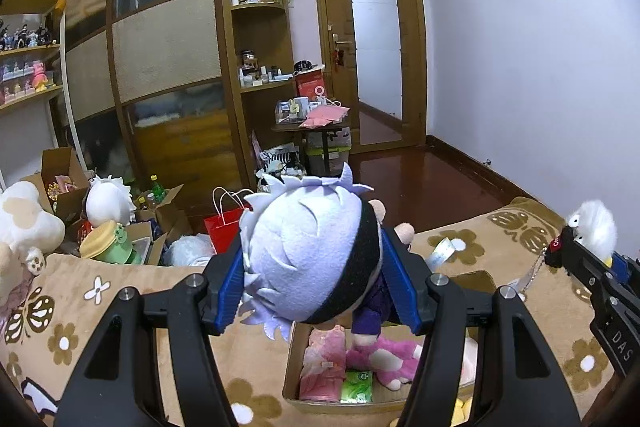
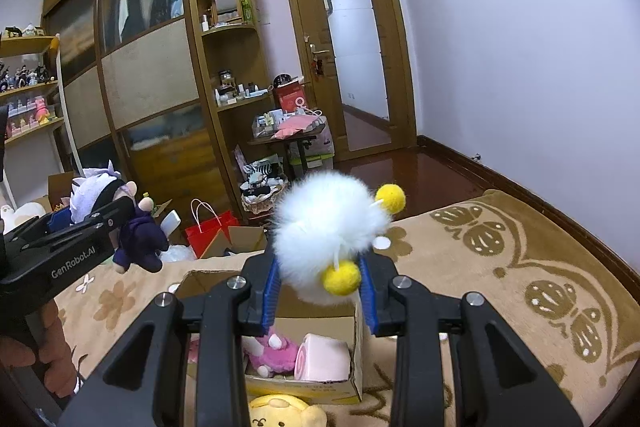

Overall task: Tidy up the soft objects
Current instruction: 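Lift the doll with the left tool while the right tool carries the pompom over the box, then open both tools to drop the doll and pompom into the box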

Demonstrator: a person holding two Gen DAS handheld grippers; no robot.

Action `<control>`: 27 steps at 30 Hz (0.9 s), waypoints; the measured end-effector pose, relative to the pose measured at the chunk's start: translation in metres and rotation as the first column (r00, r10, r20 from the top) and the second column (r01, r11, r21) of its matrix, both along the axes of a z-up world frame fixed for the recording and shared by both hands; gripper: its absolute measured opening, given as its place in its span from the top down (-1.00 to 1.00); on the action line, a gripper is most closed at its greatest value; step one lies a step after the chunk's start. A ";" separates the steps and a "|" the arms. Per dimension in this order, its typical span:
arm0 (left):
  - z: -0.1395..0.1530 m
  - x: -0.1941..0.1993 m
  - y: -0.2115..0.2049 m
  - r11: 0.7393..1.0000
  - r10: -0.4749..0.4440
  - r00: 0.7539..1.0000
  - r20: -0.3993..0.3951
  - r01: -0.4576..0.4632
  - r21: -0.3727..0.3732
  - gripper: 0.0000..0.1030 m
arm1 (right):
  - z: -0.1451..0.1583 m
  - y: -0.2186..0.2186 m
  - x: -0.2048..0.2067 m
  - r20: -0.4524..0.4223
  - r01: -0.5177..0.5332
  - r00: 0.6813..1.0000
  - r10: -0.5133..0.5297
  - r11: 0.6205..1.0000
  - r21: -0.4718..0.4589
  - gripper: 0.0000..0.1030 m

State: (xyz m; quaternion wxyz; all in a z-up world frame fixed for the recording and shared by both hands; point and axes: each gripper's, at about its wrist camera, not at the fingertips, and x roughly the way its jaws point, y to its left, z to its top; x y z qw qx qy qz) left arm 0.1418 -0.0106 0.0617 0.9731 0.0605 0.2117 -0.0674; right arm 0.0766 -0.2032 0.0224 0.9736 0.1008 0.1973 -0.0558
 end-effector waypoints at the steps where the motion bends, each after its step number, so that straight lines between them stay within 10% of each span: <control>1: -0.002 0.001 0.000 1.000 0.002 1.000 0.003 -0.002 0.006 -0.20 | -0.001 0.000 0.001 -0.001 0.001 1.000 -0.001 1.000 -0.001 0.32; 27: -0.048 0.035 -0.003 1.000 -0.031 0.993 -0.117 0.031 -0.003 -0.21 | -0.043 0.005 0.041 -0.066 -0.077 0.995 0.078 0.997 0.028 0.32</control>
